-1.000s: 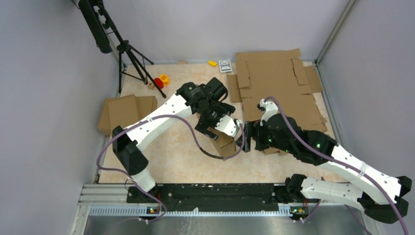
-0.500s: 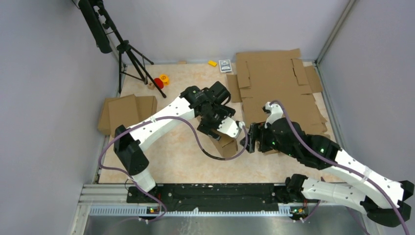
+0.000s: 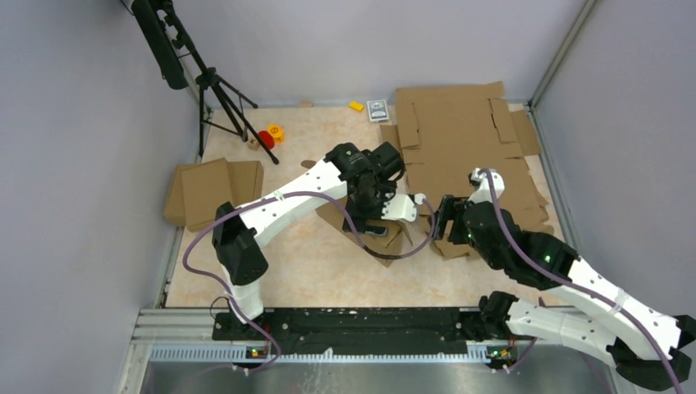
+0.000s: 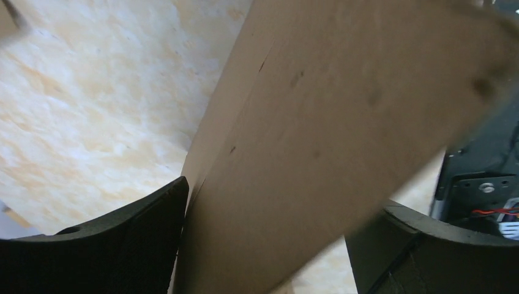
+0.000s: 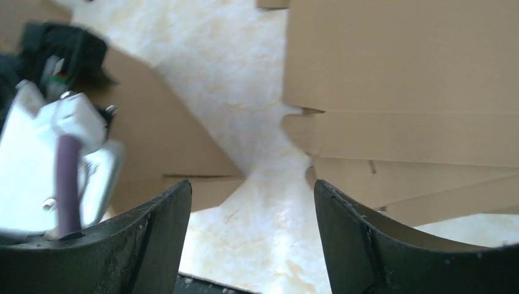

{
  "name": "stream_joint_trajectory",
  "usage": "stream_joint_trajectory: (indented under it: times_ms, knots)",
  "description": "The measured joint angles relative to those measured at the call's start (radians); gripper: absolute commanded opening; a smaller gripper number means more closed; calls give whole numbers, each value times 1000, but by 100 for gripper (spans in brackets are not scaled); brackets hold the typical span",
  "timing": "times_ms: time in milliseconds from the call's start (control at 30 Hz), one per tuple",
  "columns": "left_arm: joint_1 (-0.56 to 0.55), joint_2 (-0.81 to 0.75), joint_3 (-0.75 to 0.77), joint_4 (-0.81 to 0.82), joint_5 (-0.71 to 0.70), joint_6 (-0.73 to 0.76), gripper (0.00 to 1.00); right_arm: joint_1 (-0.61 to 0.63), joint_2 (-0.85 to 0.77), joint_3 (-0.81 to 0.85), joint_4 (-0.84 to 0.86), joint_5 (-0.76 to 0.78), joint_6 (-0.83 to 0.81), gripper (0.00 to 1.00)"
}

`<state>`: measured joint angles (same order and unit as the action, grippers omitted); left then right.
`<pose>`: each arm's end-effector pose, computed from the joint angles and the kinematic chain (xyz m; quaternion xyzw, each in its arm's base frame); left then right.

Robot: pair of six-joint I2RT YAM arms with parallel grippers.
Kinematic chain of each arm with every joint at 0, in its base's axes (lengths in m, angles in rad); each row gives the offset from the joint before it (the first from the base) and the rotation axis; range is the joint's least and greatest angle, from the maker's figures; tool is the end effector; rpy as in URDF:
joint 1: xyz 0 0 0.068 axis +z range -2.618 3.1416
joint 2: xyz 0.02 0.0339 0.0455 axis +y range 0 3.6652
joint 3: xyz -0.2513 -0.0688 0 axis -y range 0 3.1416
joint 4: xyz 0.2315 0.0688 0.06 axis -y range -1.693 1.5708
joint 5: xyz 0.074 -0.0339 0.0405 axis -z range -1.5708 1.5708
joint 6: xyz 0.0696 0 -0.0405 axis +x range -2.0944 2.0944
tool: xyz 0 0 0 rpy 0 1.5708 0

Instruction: Fold the paper box

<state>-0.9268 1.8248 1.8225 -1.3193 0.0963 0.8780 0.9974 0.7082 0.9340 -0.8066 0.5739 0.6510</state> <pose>0.2049 -0.2840 0.2774 0.7815 0.6095 -0.0508 0.1229 0.1142 0.1072 0.3146 -0.0130 0.8545 0.1653 0.4922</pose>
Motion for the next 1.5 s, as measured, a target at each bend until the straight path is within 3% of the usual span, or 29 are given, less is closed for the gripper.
stream_joint_trajectory:
  times_ms: [300,467,567,767,833,1067,1267,1500]
  knots:
    - [-4,10,0,-21,-29,-221,86,-322,13,-44,30,-77,-44,74]
    - [-3,1,-1,-21,-57,-320,83,-536,73,-45,93,-322,-83,74]
    - [-3,-3,0,-21,-61,-399,80,-603,124,-52,152,-486,-93,73]
    - [-3,2,16,-25,-49,-519,86,-627,237,-52,253,-746,-90,73]
    - [-3,3,29,-26,-40,-552,98,-628,257,-53,274,-798,-86,73]
    - [-3,3,37,-31,-34,-596,99,-628,285,-53,313,-892,-82,72]
    - [9,-78,-74,3,-33,-490,98,-629,290,-53,317,-948,-64,62]
    - [83,-388,-306,145,47,-277,98,-629,283,-52,267,-975,-97,46]
